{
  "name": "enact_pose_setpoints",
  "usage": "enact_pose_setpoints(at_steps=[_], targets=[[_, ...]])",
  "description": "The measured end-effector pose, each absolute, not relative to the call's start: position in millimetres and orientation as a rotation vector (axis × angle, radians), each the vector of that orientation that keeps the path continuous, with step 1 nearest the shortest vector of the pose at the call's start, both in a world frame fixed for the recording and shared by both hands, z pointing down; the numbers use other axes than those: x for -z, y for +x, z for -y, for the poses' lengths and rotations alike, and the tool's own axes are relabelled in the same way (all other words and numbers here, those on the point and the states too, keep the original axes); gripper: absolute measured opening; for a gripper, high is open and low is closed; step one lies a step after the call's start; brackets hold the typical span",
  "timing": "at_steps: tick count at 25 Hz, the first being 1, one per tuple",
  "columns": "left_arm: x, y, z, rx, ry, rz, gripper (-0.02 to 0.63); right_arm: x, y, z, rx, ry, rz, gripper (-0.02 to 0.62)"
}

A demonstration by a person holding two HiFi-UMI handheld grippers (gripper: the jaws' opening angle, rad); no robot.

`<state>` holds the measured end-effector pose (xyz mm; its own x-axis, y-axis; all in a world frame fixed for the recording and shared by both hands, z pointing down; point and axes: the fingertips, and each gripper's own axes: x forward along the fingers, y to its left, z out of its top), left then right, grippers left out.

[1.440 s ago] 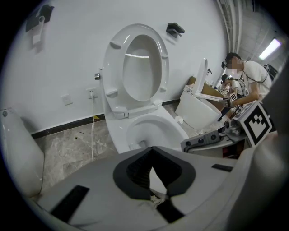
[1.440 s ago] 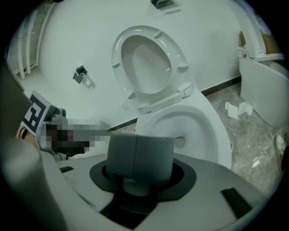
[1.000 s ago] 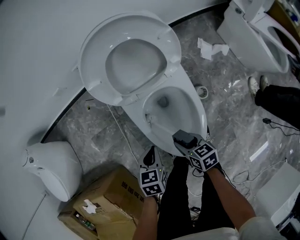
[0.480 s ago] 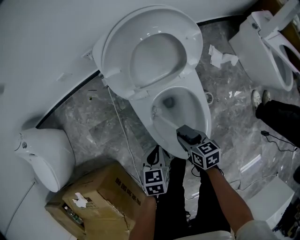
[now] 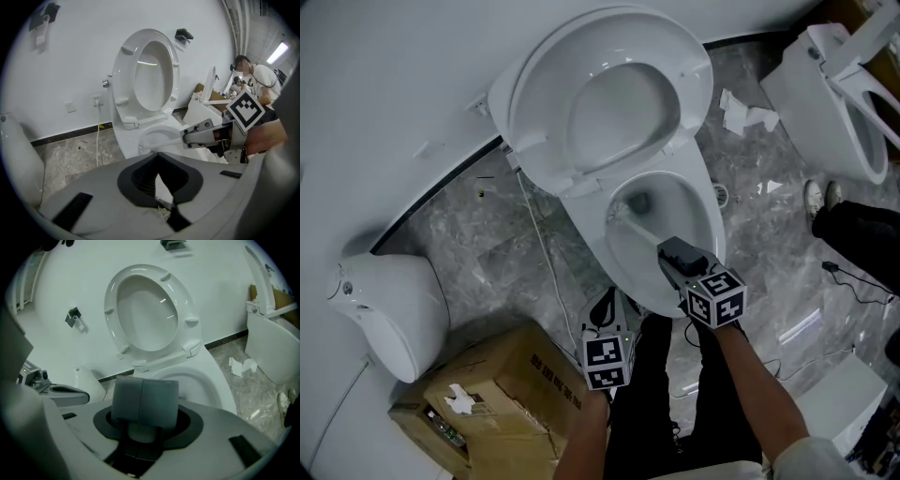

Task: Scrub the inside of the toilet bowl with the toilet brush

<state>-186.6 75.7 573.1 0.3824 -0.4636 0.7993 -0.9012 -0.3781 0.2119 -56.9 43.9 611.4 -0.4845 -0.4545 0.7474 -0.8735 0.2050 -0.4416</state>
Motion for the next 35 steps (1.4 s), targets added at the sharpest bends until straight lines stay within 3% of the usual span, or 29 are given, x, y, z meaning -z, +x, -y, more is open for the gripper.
enact_pose_setpoints(at_steps=[35], targets=[[-577, -173, -89, -0.904, 2.047, 1.101, 0.029, -604, 8, -6, -1.106, 1.479, 1.948, 0.186]])
